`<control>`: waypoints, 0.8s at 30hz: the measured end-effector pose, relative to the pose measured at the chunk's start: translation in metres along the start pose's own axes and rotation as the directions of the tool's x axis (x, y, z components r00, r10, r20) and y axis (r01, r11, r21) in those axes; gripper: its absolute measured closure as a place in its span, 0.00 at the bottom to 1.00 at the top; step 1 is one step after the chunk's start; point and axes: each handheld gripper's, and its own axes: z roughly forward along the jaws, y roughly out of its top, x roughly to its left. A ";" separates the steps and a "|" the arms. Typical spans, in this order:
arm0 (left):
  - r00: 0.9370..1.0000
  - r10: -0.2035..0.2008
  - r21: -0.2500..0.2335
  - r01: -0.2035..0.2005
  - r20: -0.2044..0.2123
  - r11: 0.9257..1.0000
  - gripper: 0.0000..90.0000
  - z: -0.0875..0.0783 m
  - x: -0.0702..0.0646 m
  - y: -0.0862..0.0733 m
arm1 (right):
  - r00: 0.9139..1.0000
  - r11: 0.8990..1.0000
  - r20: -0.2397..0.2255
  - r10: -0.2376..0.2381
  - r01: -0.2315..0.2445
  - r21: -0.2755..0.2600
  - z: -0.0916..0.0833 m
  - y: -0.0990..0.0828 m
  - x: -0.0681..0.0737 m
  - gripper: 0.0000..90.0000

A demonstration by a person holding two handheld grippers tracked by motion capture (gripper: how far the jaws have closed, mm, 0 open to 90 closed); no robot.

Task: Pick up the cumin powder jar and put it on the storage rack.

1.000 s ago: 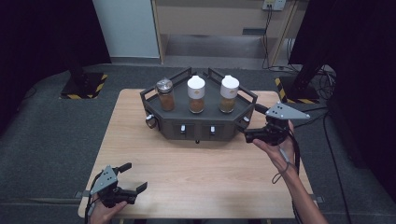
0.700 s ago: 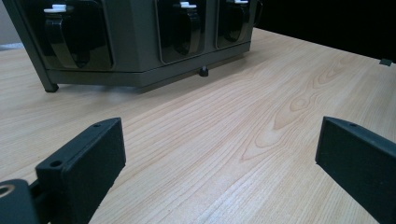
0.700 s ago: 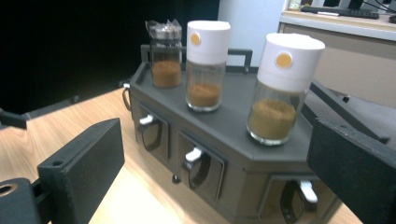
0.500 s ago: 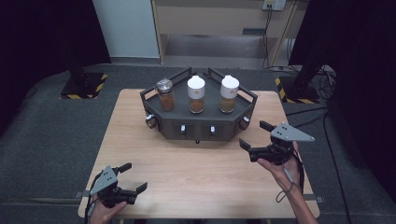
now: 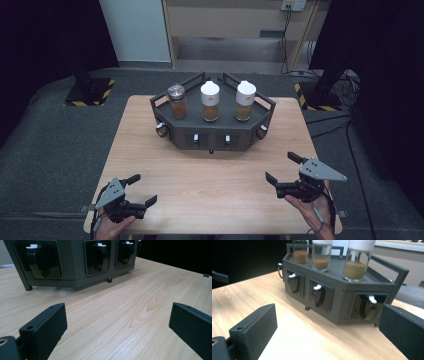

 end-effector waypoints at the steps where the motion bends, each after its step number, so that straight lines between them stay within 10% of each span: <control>1: 1.000 0.000 0.000 0.000 0.000 1.000 0.00 0.000 0.000 0.000 | 1.000 1.000 0.000 0.003 -0.003 0.002 -0.002 -0.003 0.001 0.02; 24: 1.000 -0.001 -0.015 0.001 0.002 1.000 0.00 -0.002 0.001 -0.001 | 0.997 0.997 -0.010 0.071 -0.070 0.022 -0.008 -0.053 0.001 0.03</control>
